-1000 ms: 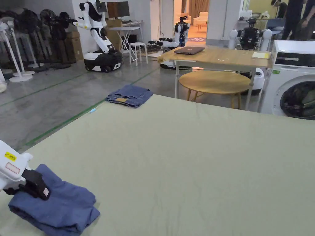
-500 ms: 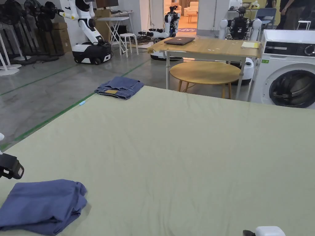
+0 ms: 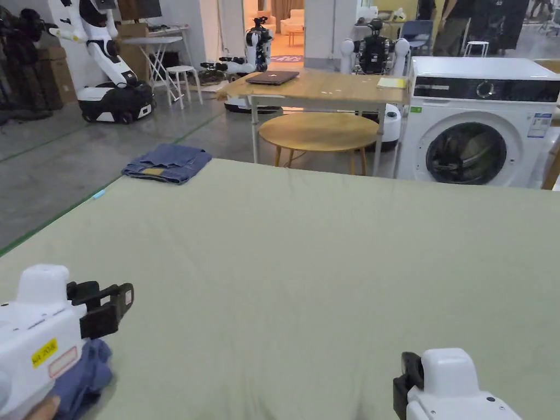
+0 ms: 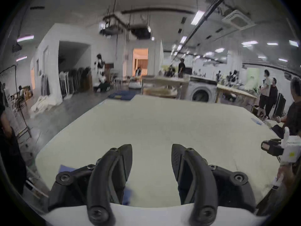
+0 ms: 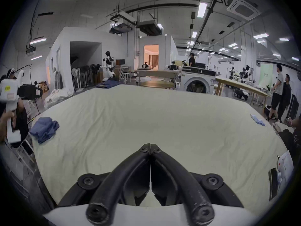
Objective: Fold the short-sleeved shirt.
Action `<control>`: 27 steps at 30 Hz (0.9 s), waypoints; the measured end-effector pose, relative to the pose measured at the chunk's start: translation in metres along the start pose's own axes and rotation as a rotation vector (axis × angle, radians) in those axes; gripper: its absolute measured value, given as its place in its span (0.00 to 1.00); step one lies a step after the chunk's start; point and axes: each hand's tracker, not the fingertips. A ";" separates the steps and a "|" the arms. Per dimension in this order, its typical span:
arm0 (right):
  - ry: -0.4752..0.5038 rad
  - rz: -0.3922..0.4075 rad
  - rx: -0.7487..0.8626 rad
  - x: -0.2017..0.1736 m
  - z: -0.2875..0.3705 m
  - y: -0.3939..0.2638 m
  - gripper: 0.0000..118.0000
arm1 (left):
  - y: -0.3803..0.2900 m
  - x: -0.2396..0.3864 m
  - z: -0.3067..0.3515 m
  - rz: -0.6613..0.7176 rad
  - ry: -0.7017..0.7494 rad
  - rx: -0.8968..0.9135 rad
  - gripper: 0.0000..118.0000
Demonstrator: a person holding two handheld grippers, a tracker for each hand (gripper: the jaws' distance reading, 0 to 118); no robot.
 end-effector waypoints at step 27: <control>-0.251 -0.089 0.289 0.061 0.033 0.039 0.00 | -0.028 0.213 -0.029 -0.043 0.023 0.231 0.00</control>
